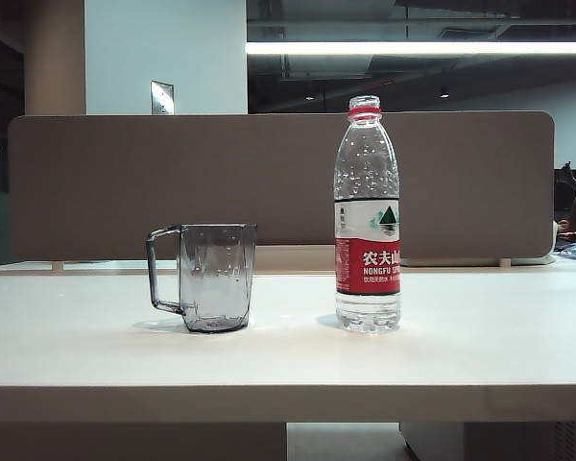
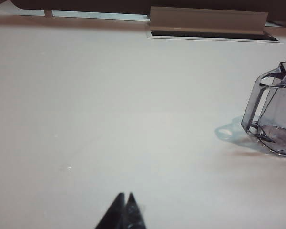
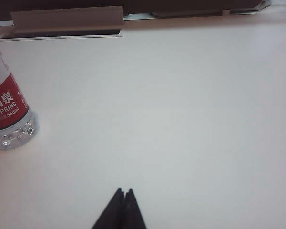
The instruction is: Pick up the mineral water bottle on the table and pour a little water into the mug.
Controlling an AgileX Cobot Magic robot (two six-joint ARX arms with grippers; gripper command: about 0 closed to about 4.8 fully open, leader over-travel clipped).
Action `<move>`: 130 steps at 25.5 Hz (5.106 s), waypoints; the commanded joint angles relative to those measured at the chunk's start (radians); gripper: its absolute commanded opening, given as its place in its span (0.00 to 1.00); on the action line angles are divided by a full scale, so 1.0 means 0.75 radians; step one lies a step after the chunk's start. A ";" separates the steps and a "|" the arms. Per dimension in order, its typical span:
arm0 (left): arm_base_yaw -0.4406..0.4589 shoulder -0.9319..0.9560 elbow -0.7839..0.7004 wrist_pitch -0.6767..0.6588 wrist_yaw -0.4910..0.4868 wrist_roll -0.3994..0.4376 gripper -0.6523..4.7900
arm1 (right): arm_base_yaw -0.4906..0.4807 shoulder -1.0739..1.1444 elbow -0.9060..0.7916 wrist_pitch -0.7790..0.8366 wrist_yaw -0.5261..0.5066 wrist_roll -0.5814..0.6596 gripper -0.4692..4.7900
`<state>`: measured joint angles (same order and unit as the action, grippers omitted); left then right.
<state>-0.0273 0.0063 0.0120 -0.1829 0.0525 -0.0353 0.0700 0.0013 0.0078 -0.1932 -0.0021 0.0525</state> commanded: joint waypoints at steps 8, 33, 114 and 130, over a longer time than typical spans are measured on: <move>0.001 0.001 -0.003 0.002 0.006 0.001 0.11 | 0.000 -0.002 -0.010 0.015 0.000 0.001 0.09; -0.622 0.333 0.485 -0.235 0.006 0.002 0.11 | 0.008 0.004 0.215 0.074 -0.325 0.329 0.20; -0.622 0.331 0.485 -0.237 0.006 0.001 0.11 | 0.701 2.537 0.746 1.928 0.252 0.049 0.93; -0.622 0.331 0.485 -0.237 0.006 0.001 0.11 | 0.671 2.662 0.847 1.922 0.247 0.048 0.90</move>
<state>-0.4934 0.2535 0.3721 -0.3645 0.0566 -0.0353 0.5751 1.9995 0.6338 1.2327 0.1860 0.0875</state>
